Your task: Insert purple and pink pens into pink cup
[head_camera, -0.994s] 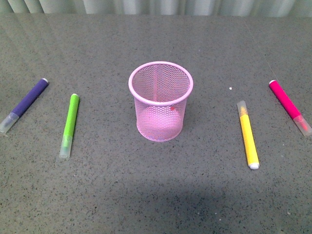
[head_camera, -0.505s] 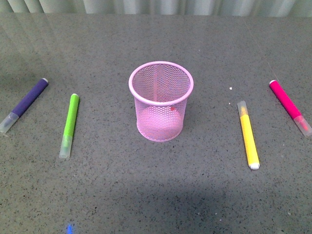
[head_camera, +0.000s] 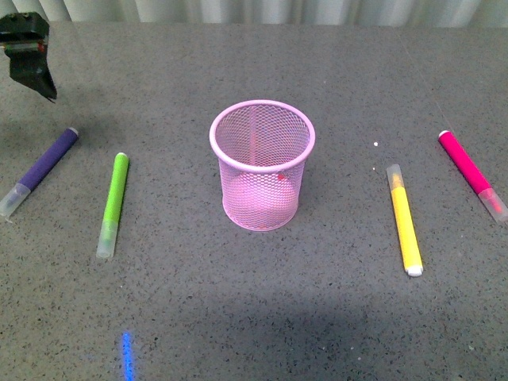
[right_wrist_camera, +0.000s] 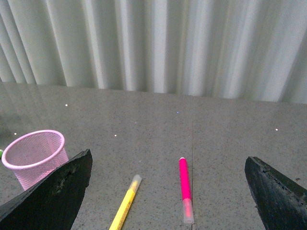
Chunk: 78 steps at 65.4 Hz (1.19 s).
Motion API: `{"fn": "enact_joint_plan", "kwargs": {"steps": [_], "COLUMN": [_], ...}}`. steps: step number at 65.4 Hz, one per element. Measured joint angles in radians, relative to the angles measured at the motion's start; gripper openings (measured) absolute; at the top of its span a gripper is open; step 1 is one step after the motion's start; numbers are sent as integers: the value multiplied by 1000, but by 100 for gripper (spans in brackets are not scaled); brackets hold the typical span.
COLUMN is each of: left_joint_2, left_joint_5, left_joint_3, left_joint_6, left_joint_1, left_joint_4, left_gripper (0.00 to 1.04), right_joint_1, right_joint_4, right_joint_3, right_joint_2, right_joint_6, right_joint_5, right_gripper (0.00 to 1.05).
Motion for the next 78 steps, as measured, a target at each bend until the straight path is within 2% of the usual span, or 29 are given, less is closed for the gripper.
{"fn": "enact_joint_plan", "kwargs": {"steps": [39, 78], "left_joint_2": [113, 157], "left_joint_5": [-16, -23], "left_joint_3": [34, 34], "left_joint_6": [-26, -27], "left_joint_1": [-60, -59], "left_joint_4": [13, 49], "left_gripper": [97, 96], "right_joint_1": [0, 0], "right_joint_4": [0, 0], "right_joint_3": [0, 0], "right_joint_2": [0, 0], "right_joint_6": [0, 0], "right_joint_5": [0, 0], "right_gripper": [97, 97]}}
